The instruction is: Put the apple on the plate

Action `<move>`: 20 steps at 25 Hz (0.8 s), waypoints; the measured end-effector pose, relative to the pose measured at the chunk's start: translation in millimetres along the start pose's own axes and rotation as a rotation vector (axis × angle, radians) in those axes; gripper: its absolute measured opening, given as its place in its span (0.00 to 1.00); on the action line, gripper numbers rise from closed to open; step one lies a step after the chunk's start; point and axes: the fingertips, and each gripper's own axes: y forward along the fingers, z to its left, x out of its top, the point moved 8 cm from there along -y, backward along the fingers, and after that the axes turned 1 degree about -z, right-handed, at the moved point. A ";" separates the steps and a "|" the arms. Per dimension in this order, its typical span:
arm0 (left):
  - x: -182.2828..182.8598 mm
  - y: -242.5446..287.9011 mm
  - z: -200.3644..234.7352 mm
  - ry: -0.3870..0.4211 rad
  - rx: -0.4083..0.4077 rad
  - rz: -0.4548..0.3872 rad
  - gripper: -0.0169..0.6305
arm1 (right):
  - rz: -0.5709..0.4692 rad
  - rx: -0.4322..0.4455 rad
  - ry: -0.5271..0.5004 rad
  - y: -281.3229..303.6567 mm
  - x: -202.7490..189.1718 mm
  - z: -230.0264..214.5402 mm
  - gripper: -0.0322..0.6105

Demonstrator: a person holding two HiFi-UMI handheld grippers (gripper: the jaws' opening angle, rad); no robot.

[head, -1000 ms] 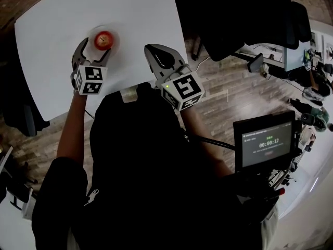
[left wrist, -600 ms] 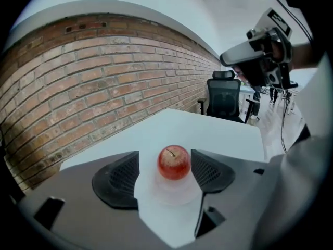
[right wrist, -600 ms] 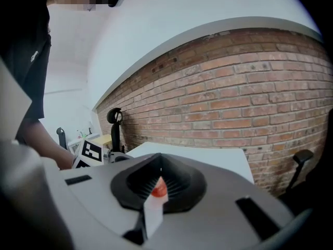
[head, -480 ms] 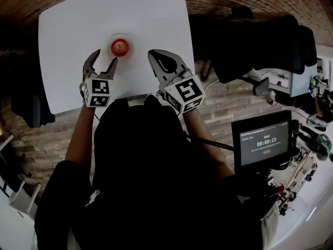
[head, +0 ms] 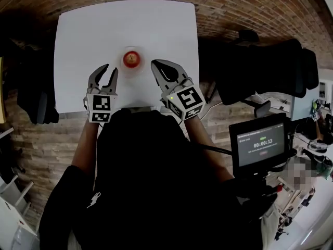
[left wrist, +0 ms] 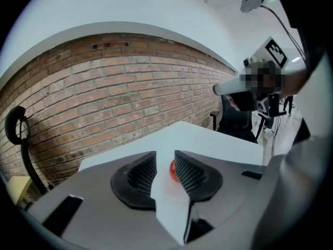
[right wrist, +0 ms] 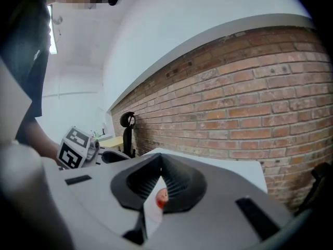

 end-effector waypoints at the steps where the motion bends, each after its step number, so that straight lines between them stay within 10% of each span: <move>1: 4.2 -5.2 0.9 -0.005 0.010 -0.015 0.19 | -0.002 0.008 -0.005 1.3 1.5 1.4 0.05; 20: 30.3 -46.1 10.5 -0.062 0.053 -0.121 0.04 | -0.039 0.040 -0.049 6.4 16.2 9.7 0.05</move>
